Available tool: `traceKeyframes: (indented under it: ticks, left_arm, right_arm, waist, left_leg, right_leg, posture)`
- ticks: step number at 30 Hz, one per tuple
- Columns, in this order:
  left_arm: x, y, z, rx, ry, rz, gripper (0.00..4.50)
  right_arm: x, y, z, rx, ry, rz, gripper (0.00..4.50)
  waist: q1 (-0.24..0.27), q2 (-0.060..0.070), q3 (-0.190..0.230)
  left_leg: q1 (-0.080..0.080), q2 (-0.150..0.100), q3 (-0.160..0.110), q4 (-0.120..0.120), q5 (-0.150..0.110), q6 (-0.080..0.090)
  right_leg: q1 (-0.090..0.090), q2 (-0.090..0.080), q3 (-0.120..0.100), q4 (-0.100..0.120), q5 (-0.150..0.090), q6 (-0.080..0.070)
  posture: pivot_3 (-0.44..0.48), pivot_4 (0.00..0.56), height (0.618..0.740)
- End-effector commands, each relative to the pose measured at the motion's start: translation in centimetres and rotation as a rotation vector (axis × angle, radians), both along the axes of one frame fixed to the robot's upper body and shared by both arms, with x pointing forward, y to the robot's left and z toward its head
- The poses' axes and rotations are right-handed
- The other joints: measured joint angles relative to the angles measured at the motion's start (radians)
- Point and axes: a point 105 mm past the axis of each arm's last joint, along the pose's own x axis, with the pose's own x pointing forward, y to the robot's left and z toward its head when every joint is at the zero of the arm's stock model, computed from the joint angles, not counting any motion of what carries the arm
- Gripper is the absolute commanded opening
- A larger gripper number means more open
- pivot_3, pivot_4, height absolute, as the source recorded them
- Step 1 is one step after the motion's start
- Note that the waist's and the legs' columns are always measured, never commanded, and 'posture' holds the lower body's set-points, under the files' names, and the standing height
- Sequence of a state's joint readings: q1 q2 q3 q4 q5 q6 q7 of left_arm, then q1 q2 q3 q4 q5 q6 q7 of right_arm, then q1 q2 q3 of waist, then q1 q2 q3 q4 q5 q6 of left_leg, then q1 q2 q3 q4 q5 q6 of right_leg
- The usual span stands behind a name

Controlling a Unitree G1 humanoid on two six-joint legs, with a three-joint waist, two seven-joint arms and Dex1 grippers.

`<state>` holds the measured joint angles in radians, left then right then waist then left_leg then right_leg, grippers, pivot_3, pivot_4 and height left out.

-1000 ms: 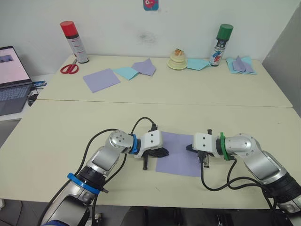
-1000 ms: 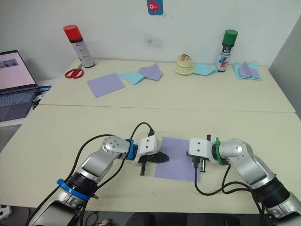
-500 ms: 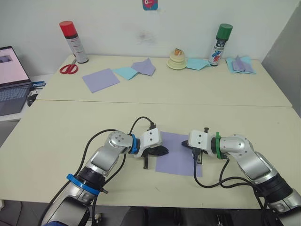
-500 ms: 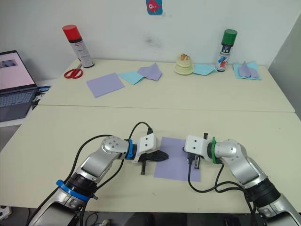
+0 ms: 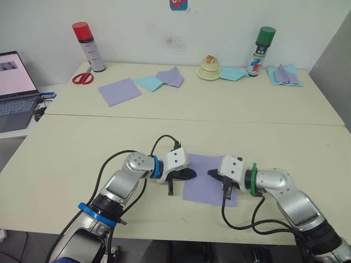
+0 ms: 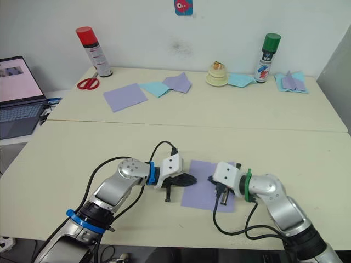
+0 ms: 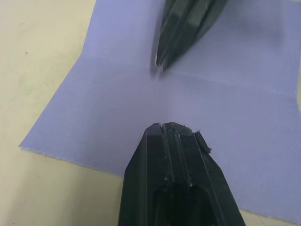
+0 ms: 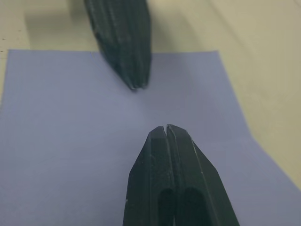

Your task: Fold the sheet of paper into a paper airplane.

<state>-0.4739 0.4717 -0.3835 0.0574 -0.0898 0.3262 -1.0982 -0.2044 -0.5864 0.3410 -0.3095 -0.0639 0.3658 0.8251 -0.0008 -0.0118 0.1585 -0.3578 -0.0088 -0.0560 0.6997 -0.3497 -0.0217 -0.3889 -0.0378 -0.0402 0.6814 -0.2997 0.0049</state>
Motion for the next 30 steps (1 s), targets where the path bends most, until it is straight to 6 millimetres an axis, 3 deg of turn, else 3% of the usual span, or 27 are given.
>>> traceKeyframes:
  ticks: [1,7,11,17,22,30]
  left_arm:
    - [0.3,0.0,1.6,-0.043,-0.024,0.013,0.00]
    - [1.4,-0.4,7.0,-0.191,-0.113,-0.036,0.00]
    - [1.7,-0.4,8.2,-0.145,-0.146,-0.108,0.00]
    - [1.7,-1.3,6.3,-0.067,-0.154,-0.177,0.00]
    - [2.0,-2.0,3.3,-0.066,-0.120,-0.146,0.00]
    - [2.8,-2.0,0.2,-0.032,-0.062,-0.087,0.00]
  right_arm:
    - [-0.5,-0.4,-1.2,-0.049,0.014,0.013,0.03]
    - [-0.7,-0.3,-1.4,-0.094,-0.003,0.081,0.03]
    - [-0.8,-0.6,-1.7,-0.125,-0.005,0.113,0.03]
    - [-0.6,-0.5,-1.6,-0.128,-0.012,0.120,0.03]
    - [-0.6,-0.5,-1.3,-0.127,-0.017,0.124,0.03]
    - [-0.2,-0.4,-0.4,-0.107,-0.054,0.114,0.03]
  waist:
    - [0.000,0.000,0.000]
    - [0.003,-0.001,0.000]
    - [-0.001,0.000,0.000]
    - [0.000,0.000,0.000]
    - [0.000,0.000,0.000]
    - [0.000,0.000,0.000]
  left_leg:
    - [0.000,0.000,0.000,0.000,0.000,0.000]
    - [0.000,0.000,-0.001,0.000,0.000,0.000]
    - [0.000,0.000,-0.001,0.001,0.000,0.000]
    - [0.000,0.000,0.000,0.000,0.000,0.000]
    - [0.000,0.000,0.000,0.001,0.000,0.000]
    - [0.000,0.000,0.000,0.001,0.000,0.000]
  right_leg:
    - [0.000,0.000,0.000,0.000,0.000,0.000]
    - [0.000,0.000,0.000,0.000,0.000,0.000]
    - [0.001,0.000,-0.001,-0.001,0.000,0.000]
    - [0.001,0.000,-0.001,-0.001,0.000,0.000]
    - [0.001,0.000,-0.001,-0.001,0.000,0.000]
    - [0.000,0.000,-0.001,-0.001,0.000,0.000]
  posture:
    - [0.000,0.150,0.717]
    - [0.000,0.150,0.717]
    - [0.000,0.150,0.717]
    - [0.000,0.150,0.717]
    - [0.000,0.150,0.717]
    - [0.000,0.150,0.717]
